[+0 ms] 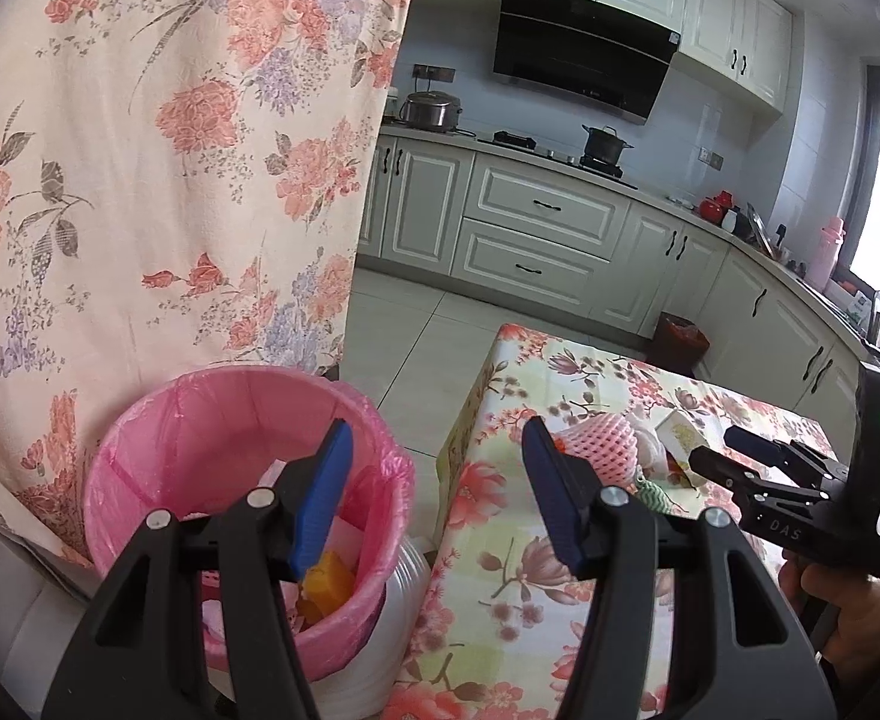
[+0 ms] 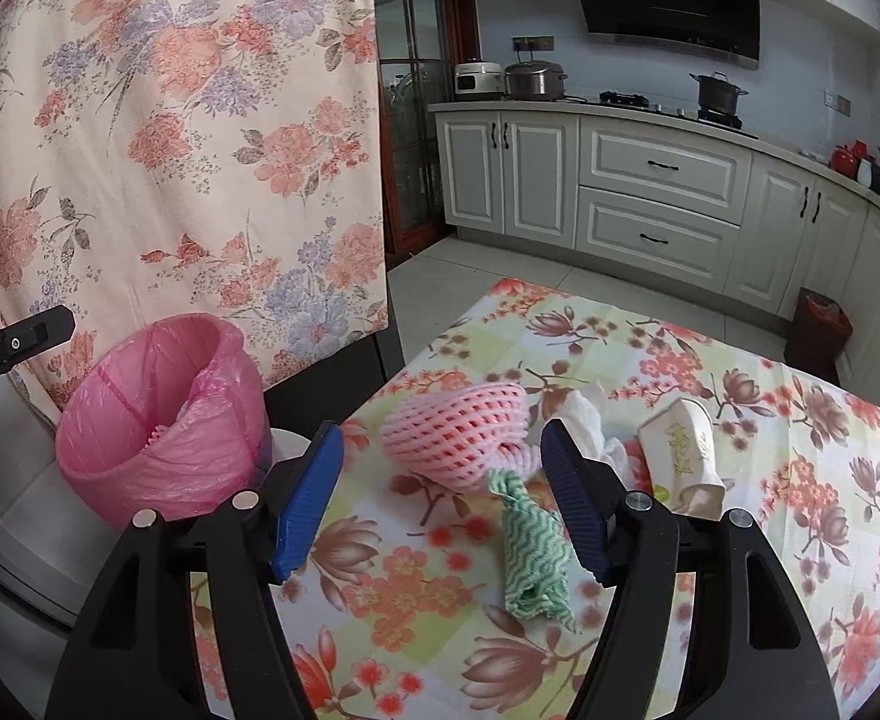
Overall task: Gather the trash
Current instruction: 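Move both grippers back toward the remaining trash on the table, then grasp the pink foam net with the left gripper while the right gripper grasps the green striped cloth, then carry the foam net and striped cloth over the pink bin with both grippers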
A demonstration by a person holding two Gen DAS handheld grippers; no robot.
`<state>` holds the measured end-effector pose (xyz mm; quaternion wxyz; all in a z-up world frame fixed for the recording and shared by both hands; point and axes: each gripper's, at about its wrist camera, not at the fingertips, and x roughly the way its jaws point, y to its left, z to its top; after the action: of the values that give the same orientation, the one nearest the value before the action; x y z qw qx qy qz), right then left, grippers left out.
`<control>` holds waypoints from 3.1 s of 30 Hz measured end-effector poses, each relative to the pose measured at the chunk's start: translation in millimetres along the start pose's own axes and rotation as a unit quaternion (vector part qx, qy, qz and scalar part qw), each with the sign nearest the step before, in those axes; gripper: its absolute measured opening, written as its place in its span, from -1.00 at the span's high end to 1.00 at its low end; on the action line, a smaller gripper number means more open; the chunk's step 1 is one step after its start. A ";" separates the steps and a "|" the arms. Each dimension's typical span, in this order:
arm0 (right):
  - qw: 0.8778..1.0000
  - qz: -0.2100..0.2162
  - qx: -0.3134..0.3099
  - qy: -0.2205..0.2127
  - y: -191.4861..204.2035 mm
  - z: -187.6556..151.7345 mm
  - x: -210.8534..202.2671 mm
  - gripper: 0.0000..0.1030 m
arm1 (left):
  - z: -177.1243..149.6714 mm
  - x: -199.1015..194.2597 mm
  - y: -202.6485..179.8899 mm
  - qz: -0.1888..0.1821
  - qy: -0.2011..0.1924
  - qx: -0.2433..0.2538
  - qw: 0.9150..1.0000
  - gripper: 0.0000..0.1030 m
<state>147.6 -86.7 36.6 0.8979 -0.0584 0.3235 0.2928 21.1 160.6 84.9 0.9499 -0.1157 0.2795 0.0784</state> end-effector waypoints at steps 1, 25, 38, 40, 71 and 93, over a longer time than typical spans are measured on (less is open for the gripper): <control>1.000 -0.003 0.004 0.001 -5.0 -2.3 -0.7 -0.26 | 0.4 1.4 -3.3 -0.002 0.001 0.002 1.000 -0.10; 0.996 -0.037 0.063 0.053 -67.0 -51.5 35.7 -0.32 | -5.2 95.8 -71.8 -0.069 0.027 0.044 0.996 -0.13; 0.993 -0.040 0.063 0.090 -47.5 -56.8 75.3 -0.17 | -23.3 136.9 -85.0 -0.074 0.051 0.082 0.993 -0.13; 0.992 -0.035 0.065 0.100 -48.0 -58.6 81.1 0.15 | -24.9 140.9 -86.9 -0.076 0.054 0.083 0.992 -0.13; 0.995 -0.044 0.082 0.047 -84.7 -34.7 44.3 0.41 | -62.0 216.7 -137.4 -0.100 0.165 0.088 0.977 -0.12; 0.996 -0.048 0.076 0.029 -74.4 -31.9 16.8 0.41 | -51.2 138.9 -118.1 -0.096 0.115 0.072 0.986 0.47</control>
<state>182.5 -149.1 -5.0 0.9028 -0.0142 0.3677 0.2227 135.6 45.4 -12.5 0.9204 -0.0818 0.3793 -0.0469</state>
